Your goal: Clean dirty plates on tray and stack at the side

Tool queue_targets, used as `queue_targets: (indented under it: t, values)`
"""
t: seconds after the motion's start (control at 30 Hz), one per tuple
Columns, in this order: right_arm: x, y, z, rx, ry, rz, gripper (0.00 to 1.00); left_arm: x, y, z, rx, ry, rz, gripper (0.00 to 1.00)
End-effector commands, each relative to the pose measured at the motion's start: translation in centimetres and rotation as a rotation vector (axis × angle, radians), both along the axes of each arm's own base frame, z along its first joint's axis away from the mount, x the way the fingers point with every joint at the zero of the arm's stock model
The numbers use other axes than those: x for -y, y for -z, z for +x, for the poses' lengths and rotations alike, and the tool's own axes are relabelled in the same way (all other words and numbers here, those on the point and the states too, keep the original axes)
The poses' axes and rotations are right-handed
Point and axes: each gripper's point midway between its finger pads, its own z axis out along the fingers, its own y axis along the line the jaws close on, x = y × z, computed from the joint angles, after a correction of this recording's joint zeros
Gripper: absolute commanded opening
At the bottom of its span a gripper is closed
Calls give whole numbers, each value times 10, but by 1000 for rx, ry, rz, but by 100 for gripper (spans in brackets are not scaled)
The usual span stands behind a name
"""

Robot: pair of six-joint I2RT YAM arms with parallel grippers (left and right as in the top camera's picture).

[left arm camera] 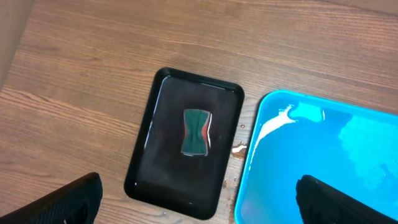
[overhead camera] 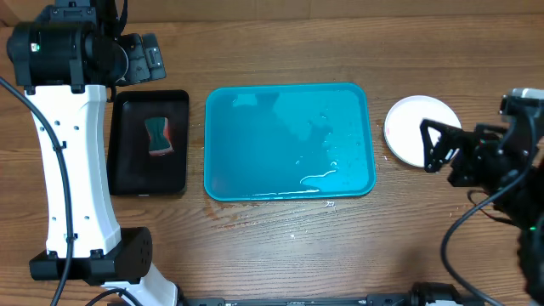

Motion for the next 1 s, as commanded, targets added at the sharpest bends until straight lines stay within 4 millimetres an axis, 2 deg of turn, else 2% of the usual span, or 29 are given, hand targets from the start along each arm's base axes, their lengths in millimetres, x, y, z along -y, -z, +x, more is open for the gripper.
queue_targets:
  t: [0.0, 0.13, 0.27, 0.47, 0.57, 0.67, 0.97]
  values:
    - [0, 24, -5, 91, -19, -46, 100, 1, 2, 2, -4, 5, -7, 100]
    - [0, 55, -1, 283, -14, -61, 100, 1, 2, 2, -3, 5, -7, 100]
    - [-2, 97, -3, 429, -1, -78, 100, 1, 2, 2, -3, 5, -7, 100]
    - [-14, 169, -7, 492, -39, -64, 100, 1, 2, 2, -3, 5, -7, 100]
    - [-18, 190, -8, 522, -53, -59, 100, 1, 2, 2, -3, 5, -7, 100]
    - [-16, 202, -10, 524, -39, -62, 100, 1, 2, 2, -3, 5, -7, 100]
    - [-13, 202, -9, 525, -18, -69, 100, 1, 2, 2, -3, 5, -7, 100]
